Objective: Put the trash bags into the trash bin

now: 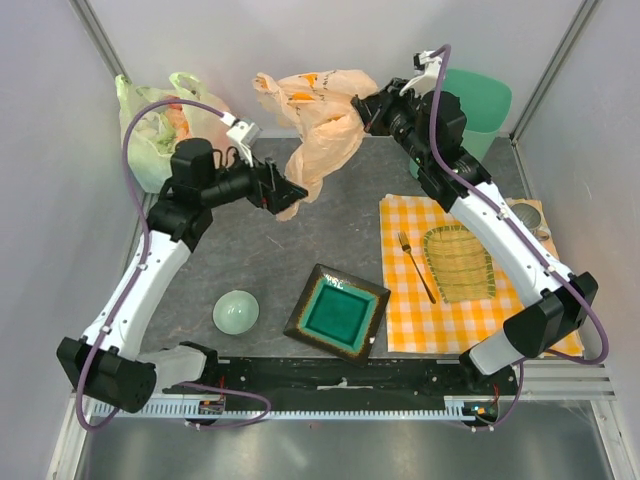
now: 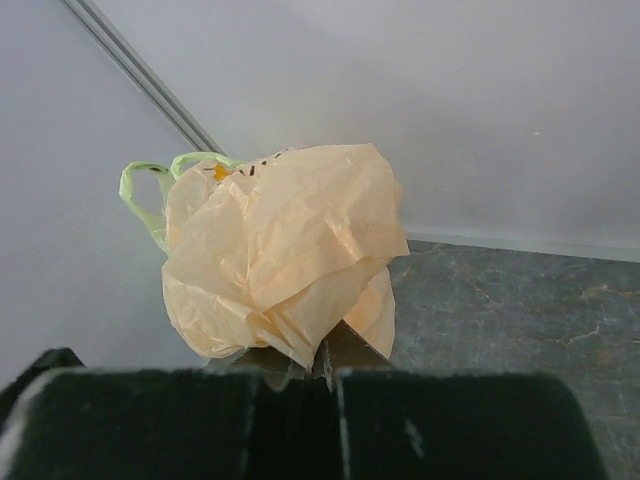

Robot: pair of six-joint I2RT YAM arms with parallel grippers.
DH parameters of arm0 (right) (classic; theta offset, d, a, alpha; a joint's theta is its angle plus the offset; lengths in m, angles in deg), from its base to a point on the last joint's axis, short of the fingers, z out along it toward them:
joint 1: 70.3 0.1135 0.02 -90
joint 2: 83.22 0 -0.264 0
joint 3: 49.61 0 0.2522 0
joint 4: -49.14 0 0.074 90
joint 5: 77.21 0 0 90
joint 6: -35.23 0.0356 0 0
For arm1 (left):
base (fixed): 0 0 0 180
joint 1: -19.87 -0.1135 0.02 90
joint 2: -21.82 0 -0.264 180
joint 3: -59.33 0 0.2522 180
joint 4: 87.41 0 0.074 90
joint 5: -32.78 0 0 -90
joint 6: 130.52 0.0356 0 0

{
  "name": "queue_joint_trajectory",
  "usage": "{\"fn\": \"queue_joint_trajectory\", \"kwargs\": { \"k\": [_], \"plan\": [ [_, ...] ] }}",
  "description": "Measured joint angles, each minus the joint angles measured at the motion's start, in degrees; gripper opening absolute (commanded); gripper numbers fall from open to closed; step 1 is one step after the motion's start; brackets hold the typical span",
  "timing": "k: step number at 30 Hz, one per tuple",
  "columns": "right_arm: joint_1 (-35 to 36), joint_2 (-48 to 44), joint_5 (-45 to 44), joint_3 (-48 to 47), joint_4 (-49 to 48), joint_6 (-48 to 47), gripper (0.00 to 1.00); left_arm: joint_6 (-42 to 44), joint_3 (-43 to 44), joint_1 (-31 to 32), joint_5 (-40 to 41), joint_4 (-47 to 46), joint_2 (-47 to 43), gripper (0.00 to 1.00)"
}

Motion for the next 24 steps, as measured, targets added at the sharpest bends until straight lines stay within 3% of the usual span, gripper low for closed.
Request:
{"fn": "queue_joint_trajectory", "kwargs": {
  "k": [2,3,6,7,9,17,23,24],
  "plan": [
    [0.0,0.0,0.0,0.3,-1.1,1.0,0.0,1.2,0.0,2.0,1.0,1.3,0.9,0.91],
    [0.0,0.0,0.0,0.6,-1.9,1.5,0.0,2.0,0.0,3.1,2.3,1.8,1.2,0.81],
    [0.0,0.0,0.5,1.4,-2.7,2.4,0.0,4.4,0.1,4.7,6.5,4.0,1.8,0.44],
    [0.0,-0.1,0.8,1.7,-2.9,2.5,0.0,5.4,0.2,4.7,8.3,4.8,2.1,0.18],
    [-0.3,-0.5,1.9,2.7,-2.9,2.4,0.0,6.7,0.4,3.0,10.2,6.4,2.8,0.02],
    [-7.6,-4.7,9.7,6.4,-2.7,3.0,0.0,8.8,-0.5,-17.5,10.1,9.0,3.2,0.02],
    [-9.8,-5.4,14.0,7.5,-4.1,4.6,0.0,9.0,-4.2,-23.1,3.6,8.5,3.1,0.02],
    [-9.8,-5.4,14.8,7.7,-4.5,4.9,0.0,9.0,-4.5,-23.1,1.8,8.5,3.1,0.35]
  ]
}}
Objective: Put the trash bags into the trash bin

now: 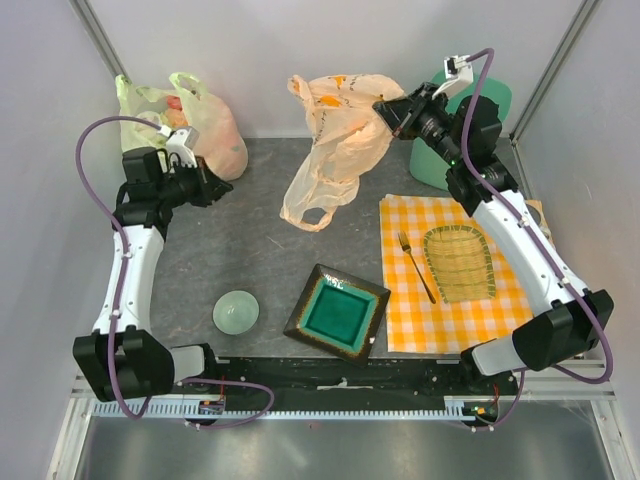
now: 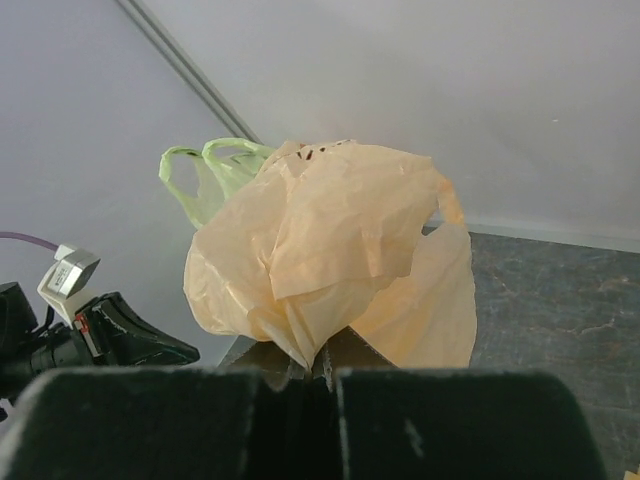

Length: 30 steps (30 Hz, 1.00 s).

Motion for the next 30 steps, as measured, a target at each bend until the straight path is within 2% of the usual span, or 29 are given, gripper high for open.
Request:
{"fn": "queue_joint_trajectory", "kwargs": {
  "k": [2,3,5,8,12,16,17,18,20,21,22,23,26,30],
  "plan": [
    [0.1,0.0,1.1,0.4,-0.7,0.5,0.0,0.1,0.0,-0.1,-4.5,-0.5,0.0,0.78],
    [0.2,0.0,1.6,0.4,-0.9,0.6,0.0,-0.3,0.1,-0.1,-6.3,-1.2,-0.2,0.9],
    [0.2,0.0,2.6,0.4,-1.5,0.9,0.0,-3.2,0.4,0.8,-9.3,-3.9,-0.6,0.91],
    [0.3,0.0,4.6,0.8,-3.7,1.6,0.0,-6.1,2.3,4.2,-9.5,-7.5,-1.0,0.93],
    [1.8,0.0,6.2,1.9,-5.1,1.9,0.0,-11.0,6.6,11.6,-7.4,-13.4,0.7,0.94],
    [5.2,0.0,6.5,2.2,-4.8,-0.4,0.0,-14.9,11.6,16.3,-4.0,-17.4,4.8,0.94],
    [6.1,0.0,6.5,2.2,-4.8,-1.1,0.0,-15.5,12.8,17.2,-3.1,-17.8,5.9,0.9],
    [6.8,-0.1,6.5,2.3,-4.8,-1.6,0.0,-16.0,13.6,17.8,-1.8,-17.9,6.7,0.73],
    [7.7,-0.4,6.8,2.5,-4.7,-2.5,0.0,-17.0,15.1,18.7,2.2,-17.5,8.4,0.46],
    [7.9,-0.7,7.0,2.6,-4.7,-2.9,0.0,-17.4,15.4,18.8,4.2,-16.7,9.0,0.17],
    [7.9,-1.1,7.0,2.6,-4.6,-3.3,0.0,-17.9,15.5,18.4,6.0,-15.8,9.5,0.08],
    [7.7,-1.5,7.0,2.6,-4.6,-3.7,0.0,-18.6,15.4,17.6,7.3,-14.4,9.9,0.02],
    [6.9,-2.7,7.0,2.6,-4.6,-4.1,0.0,-20.7,13.4,13.1,8.6,-12.5,10.9,0.02],
    [6.3,-2.0,8.0,2.8,-2.6,-3.5,0.0,-26.3,7.3,7.4,0.8,-14.7,11.1,0.02]
  ]
}}
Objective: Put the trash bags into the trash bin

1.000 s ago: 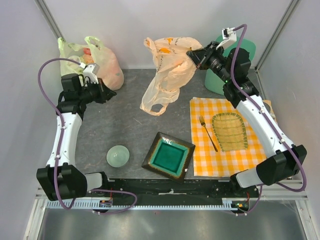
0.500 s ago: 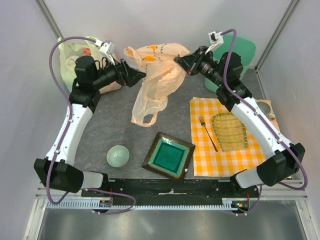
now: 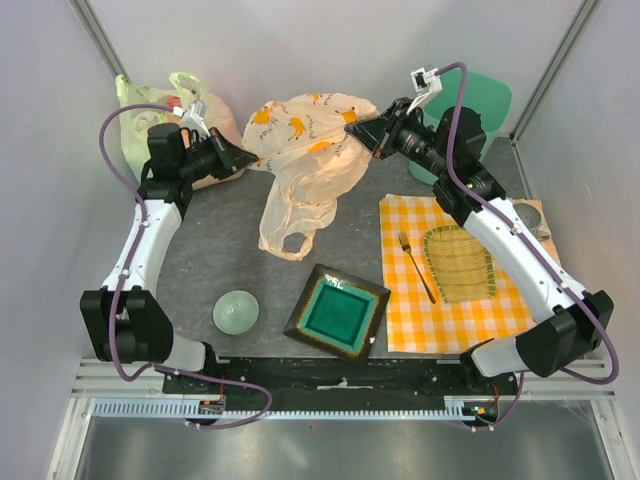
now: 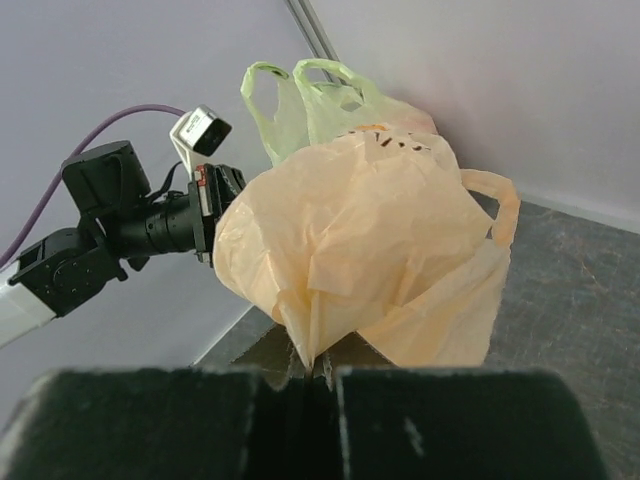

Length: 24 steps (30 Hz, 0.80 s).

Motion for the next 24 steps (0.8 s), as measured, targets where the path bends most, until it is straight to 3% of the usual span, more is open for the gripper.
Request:
{"fn": "queue_joint_trajectory", "kwargs": {
  "k": [1,2,3,4,6,10,15,20,24],
  "plan": [
    [-0.3,0.5,0.2,0.0,0.3,0.5,0.0,-0.7,-1.2,-0.8,-1.4,-0.9,-0.1,0.09],
    [-0.7,0.9,0.6,0.0,0.4,1.0,0.0,-1.5,-2.9,-1.7,-3.5,-2.2,-0.2,0.27],
    [-1.0,1.3,0.7,0.0,0.4,1.7,0.0,-1.9,-3.9,-2.2,-5.4,-3.3,-0.4,0.63],
    [-1.4,1.6,0.7,0.0,0.2,2.2,0.0,-1.9,-5.0,-2.8,-6.6,-4.6,-0.8,0.78],
    [-2.9,1.8,-0.3,0.0,-1.2,3.8,0.0,-2.0,-6.7,-4.0,-9.0,-6.5,-1.9,0.92],
    [-5.1,1.9,-4.1,-0.1,-5.8,7.6,0.0,-2.4,-10.2,-5.7,-14.1,-9.1,-7.0,0.94],
    [-5.2,3.2,-7.9,-1.1,-8.6,11.9,0.0,-2.5,-13.8,-3.4,-16.3,-10.4,-14.4,0.95],
    [-5.1,4.4,-9.2,-1.1,-8.9,16.4,0.0,-4.3,-14.5,3.2,-14.8,-12.7,-14.5,0.96],
    [-5.1,4.8,-9.1,-1.1,-9.4,20.2,0.0,-3.6,-14.6,7.6,-8.4,-10.4,-12.3,0.96]
  ]
}}
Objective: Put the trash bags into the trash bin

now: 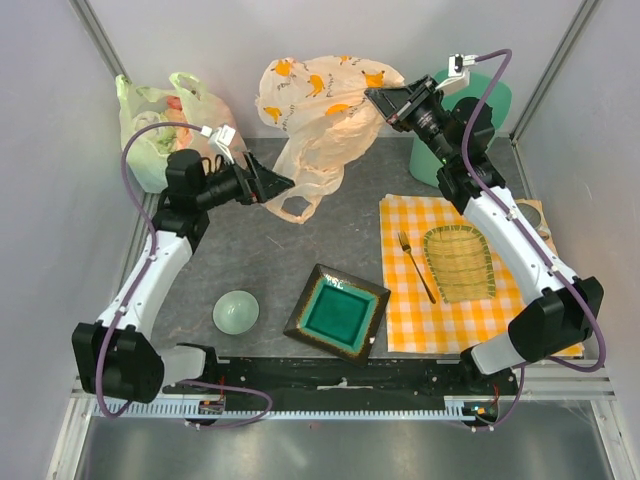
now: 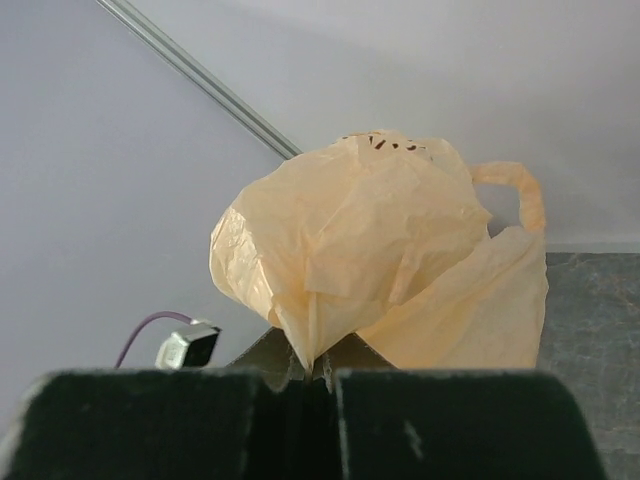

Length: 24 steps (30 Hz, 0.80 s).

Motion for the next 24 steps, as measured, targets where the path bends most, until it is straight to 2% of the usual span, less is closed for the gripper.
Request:
{"fn": "queue_joint_trajectory", "kwargs": {
  "k": [2,4,5,7,8,10,11,12,13,14,17,19,24],
  "plan": [
    [0.0,0.0,0.5,0.0,-0.5,1.9,0.0,1.3,0.0,0.8,3.7,2.1,1.4,0.95],
    [-0.1,0.0,1.4,0.0,-0.9,4.1,0.0,2.3,0.0,0.7,7.0,4.0,3.0,0.75],
    [-0.1,0.0,1.8,0.0,-1.0,4.9,0.0,2.6,0.1,0.7,8.0,4.6,3.7,0.48],
    [-0.3,0.0,2.5,0.0,-1.0,6.1,0.0,4.2,0.7,0.4,9.9,7.2,5.4,0.2],
    [-0.7,0.0,3.1,0.0,-0.9,6.8,0.0,5.3,1.0,-0.1,10.7,8.2,5.9,0.1],
    [-1.9,0.0,3.5,0.0,-0.5,8.0,0.0,7.5,1.1,-1.7,11.3,10.2,6.2,0.07],
    [-2.8,0.0,3.8,0.0,-0.4,8.6,0.0,8.1,1.1,-2.8,11.4,10.8,6.2,0.02],
    [-3.8,0.0,4.0,0.0,-0.2,9.2,0.0,8.6,1.1,-4.9,10.7,11.1,6.2,0.02],
    [-4.7,0.0,4.1,0.0,-0.1,9.7,0.0,9.0,1.1,-7.4,9.9,11.3,6.4,0.03],
    [-5.4,0.0,4.1,0.1,-0.1,10.0,0.0,9.1,1.1,-9.9,8.9,11.4,6.6,0.19],
    [-6.5,0.0,3.9,0.5,-0.1,10.8,0.0,9.0,-0.2,-16.5,3.0,9.2,7.1,0.91],
    [-6.4,0.0,4.0,0.9,-0.2,11.1,0.0,7.2,-1.9,-17.4,-2.1,5.7,6.6,0.93],
    [-6.1,0.0,4.0,1.8,-0.4,11.3,0.0,2.6,-4.2,-14.9,-11.6,-0.4,3.3,0.95]
  ]
}}
